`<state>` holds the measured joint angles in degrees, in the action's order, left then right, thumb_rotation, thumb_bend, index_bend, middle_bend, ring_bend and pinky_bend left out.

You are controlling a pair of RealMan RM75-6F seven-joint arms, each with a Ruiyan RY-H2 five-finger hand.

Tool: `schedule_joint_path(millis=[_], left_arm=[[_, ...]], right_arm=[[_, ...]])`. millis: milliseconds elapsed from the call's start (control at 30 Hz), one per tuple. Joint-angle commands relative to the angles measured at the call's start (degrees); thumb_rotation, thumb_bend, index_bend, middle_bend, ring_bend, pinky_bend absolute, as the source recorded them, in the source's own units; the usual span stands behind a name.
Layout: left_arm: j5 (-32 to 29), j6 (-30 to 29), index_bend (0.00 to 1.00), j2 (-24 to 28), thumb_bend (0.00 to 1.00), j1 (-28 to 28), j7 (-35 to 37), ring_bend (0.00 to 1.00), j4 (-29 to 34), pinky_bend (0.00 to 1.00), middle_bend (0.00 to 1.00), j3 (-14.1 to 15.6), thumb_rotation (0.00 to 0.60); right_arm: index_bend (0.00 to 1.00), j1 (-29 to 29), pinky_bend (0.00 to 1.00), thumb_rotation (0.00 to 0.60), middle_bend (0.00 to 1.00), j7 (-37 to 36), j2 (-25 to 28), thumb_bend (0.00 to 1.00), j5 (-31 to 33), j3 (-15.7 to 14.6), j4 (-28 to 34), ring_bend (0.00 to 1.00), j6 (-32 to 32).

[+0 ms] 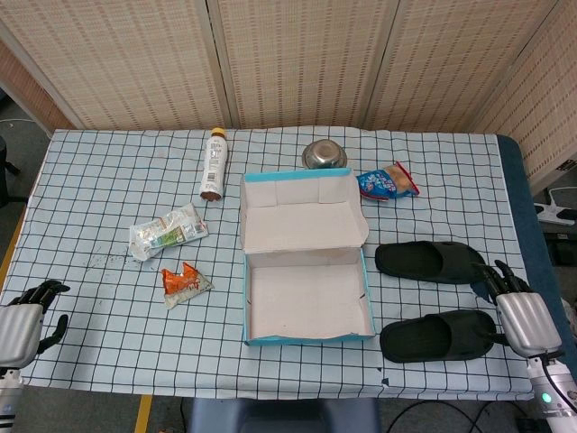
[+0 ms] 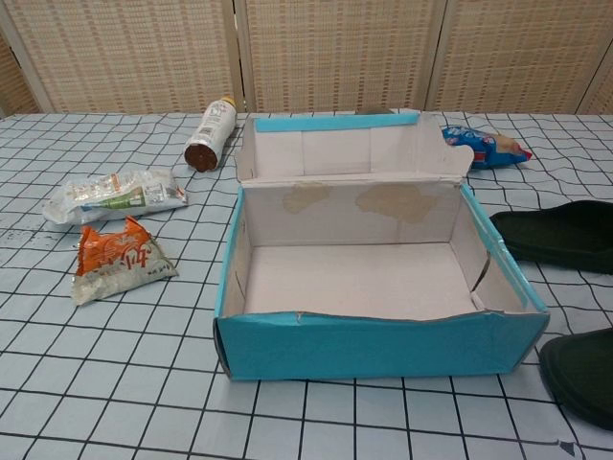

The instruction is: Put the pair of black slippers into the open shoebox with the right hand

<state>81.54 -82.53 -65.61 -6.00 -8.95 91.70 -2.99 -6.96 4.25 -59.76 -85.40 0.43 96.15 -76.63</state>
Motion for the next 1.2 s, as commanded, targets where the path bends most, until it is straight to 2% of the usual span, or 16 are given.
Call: schedule_joint_path(millis=[33,300,467,633,1033,1200], left_arm=[[-1.1,0.9,0.29,0.2,0.43,-0.1,-0.3,0.29,0.8,0.46,0.22,-0.1,0.6],[-1.0,0.7,0.29,0.8,0.43,0.0,-1.6,0.29,2.3,0.46,0.22,0.2,0.6],[-1.9,1.3,0.3,0.9,0.43,-0.1,-1.3,0.29,2.1,0.46,0.22,0.0,0.6],[-3.0,2.3,0.3,1.2,0.43,-0.4,-1.4,0.29,2.6,0.46,0.22,-0.1,0.6],[-3.8,2.9,0.3,1.3,0.43,-0.5,-1.6,0.29,3.0,0.46,0.22,-0.1,0.6],[-3.8,3.0,0.3,1.5,0.43,-0.6,-1.5,0.29,3.2,0.46,0.22,0.0,0.6]], right_arm=[[0.11,-0.6,0.22,0.6,0.11,-0.8,1.6,0.05,0.0,-0.8,1.1,0.0,2.1],[0.09,-2.2,0.22,0.6,0.11,-3.0,4.6,0.05,-2.9,-3.6,2.1,0.0,6.8],[0.09,-4.7,0.22,0.6,0.11,-2.6,5.7,0.02,-1.5,-4.7,2.8,0.0,13.2],[0.09,-6.6,0.22,0.6,0.11,1.1,6.0,0.0,0.4,-5.7,3.4,0.0,18.6],[0.05,-9.2,0.19,0.6,0.11,8.2,0.3,0.0,6.6,-5.6,-0.8,0.0,24.8],[0.05,-10.3,0.19,0.6,0.11,8.5,-1.8,0.0,8.3,-5.8,-2.9,0.0,27.4]])
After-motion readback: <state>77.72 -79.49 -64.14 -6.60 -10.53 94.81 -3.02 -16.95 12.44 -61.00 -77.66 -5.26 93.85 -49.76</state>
